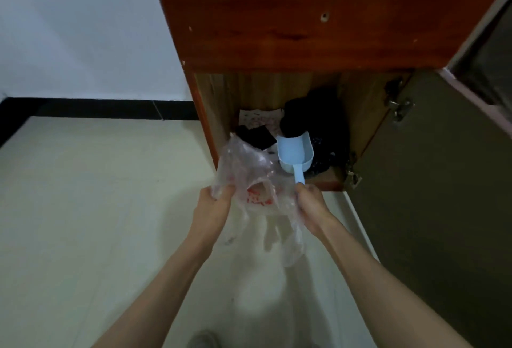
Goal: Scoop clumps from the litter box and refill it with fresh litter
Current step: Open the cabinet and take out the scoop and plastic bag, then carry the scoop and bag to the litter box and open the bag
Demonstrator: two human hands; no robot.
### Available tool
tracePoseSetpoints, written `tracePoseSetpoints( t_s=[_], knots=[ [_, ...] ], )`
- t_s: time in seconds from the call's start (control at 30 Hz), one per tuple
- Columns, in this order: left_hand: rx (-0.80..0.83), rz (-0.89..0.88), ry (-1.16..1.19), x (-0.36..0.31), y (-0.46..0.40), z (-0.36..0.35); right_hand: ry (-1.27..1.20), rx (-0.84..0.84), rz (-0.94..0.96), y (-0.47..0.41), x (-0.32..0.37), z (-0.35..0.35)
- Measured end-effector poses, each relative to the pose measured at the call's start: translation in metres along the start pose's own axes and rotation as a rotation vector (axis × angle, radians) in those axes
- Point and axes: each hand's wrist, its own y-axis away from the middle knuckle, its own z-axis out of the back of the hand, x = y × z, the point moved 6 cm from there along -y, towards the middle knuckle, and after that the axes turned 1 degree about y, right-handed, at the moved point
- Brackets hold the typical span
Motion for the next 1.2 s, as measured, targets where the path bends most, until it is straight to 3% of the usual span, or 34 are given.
tracePoseSetpoints(
  t_s=[0.07, 0.2, 0.33, 0.5, 0.67, 0.93, 1.2],
  knots=[
    [0.001, 0.111, 0.074, 0.016, 0.013, 0.0, 0.037, -0.031, 0.062, 0.022, -0.002, 0.007],
    [-0.223, 0.231, 0.288, 0.043, 0.025, 0.02, 0.265, -0.04, 0.181, 0.062, -0.006, 0.015],
    [-0.264, 0.199, 0.198, 0.029, 0.04, 0.056, 0.73, 0.054, 0.317, 0.109, 0.019, 0.002],
    [-0.325, 0.098, 0.062, -0.018, 0.075, 0.168, 1.029, 0.143, 0.362, 0.17, 0.096, -0.04],
    [-0.516, 0.174, 0.023, -0.05, 0.157, 0.309, 1.062, 0.295, 0.434, 0.253, 0.192, -0.106],
    [-0.69, 0.241, 0.047, -0.147, 0.269, 0.467, 1.047, 0.561, 0.559, 0.394, 0.341, -0.237],
    [-0.97, 0.356, 0.065, -0.184, 0.394, 0.602, 0.942, 0.817, 0.582, 0.511, 0.412, -0.357]
  ],
)
